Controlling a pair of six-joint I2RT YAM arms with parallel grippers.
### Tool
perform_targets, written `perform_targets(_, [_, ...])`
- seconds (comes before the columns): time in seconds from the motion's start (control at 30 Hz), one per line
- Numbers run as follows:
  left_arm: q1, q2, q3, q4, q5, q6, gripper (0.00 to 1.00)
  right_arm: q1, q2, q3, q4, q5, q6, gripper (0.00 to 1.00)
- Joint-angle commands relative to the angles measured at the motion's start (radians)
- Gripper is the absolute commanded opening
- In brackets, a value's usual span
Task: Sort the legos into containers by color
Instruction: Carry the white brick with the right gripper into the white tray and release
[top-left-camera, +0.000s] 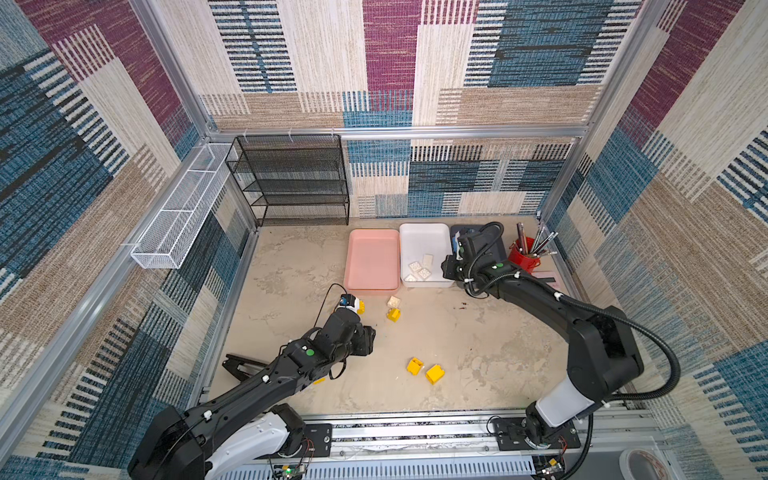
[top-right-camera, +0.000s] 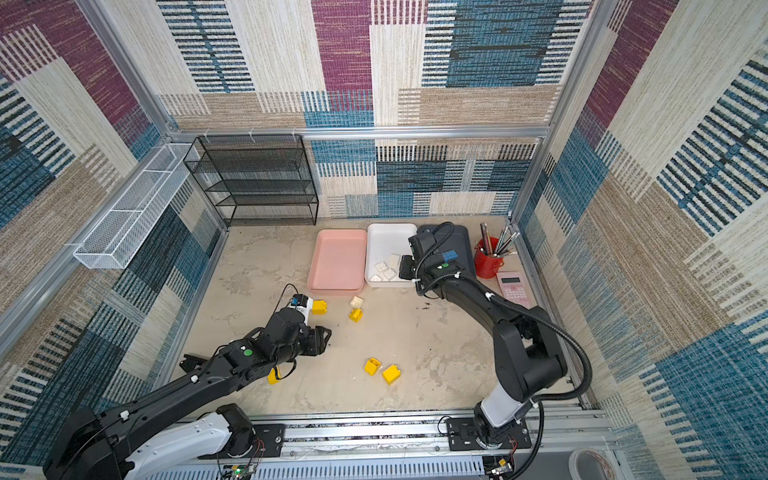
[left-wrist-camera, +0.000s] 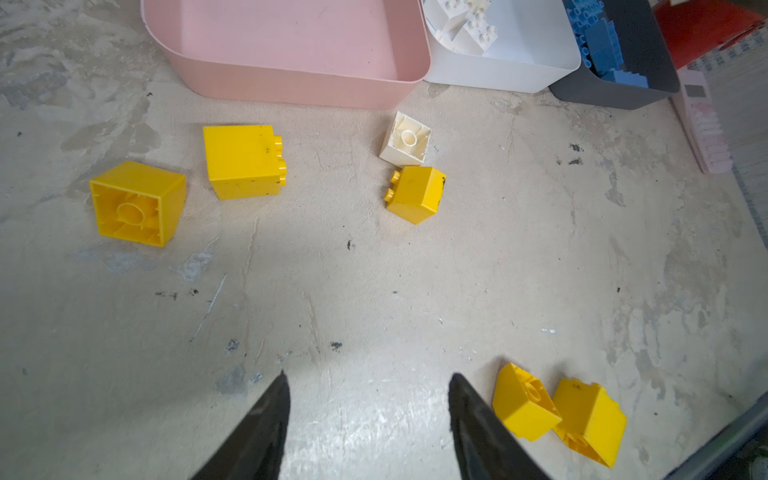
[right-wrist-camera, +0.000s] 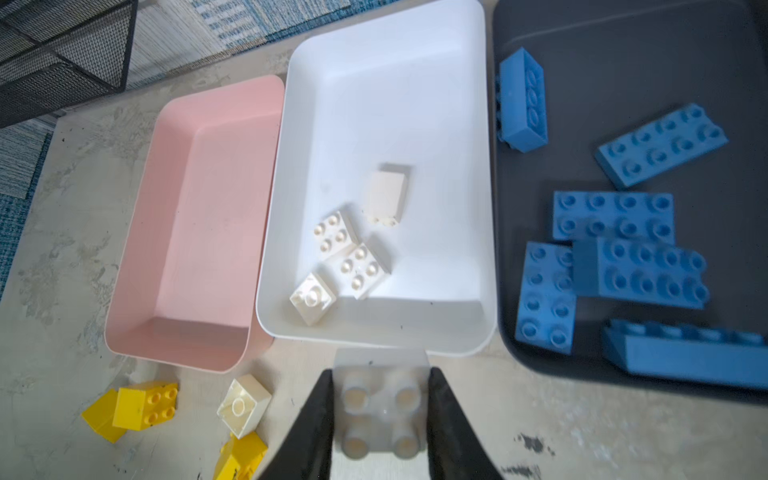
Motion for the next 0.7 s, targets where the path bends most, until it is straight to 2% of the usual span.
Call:
perform_targets(0.0, [0.001,0.000,0.009,-0.021,-0.013,0.026,0.62,-0.010,0.091,0.084,0.052,-0.032,-0.046,0.29])
perform_targets(0.17, [0.001,0.007,0.011,-0.025,-0.024,0.025,0.62,-0.037,0.241,0.206,0.059,-0.071,-0.057,0.30])
perform_targets(0.4, [0.001,0.038,0.013,-0.030,-0.032,0.021,0.62,-0.062,0.376,0.311,0.074,-0.123,-0.060,0.35])
perform_targets(0.67, [0.001,0.076,0.048,-0.055,-0.025,0.021,0.62,-0.070,0.441,0.357,0.084,-0.164,-0.066,0.55])
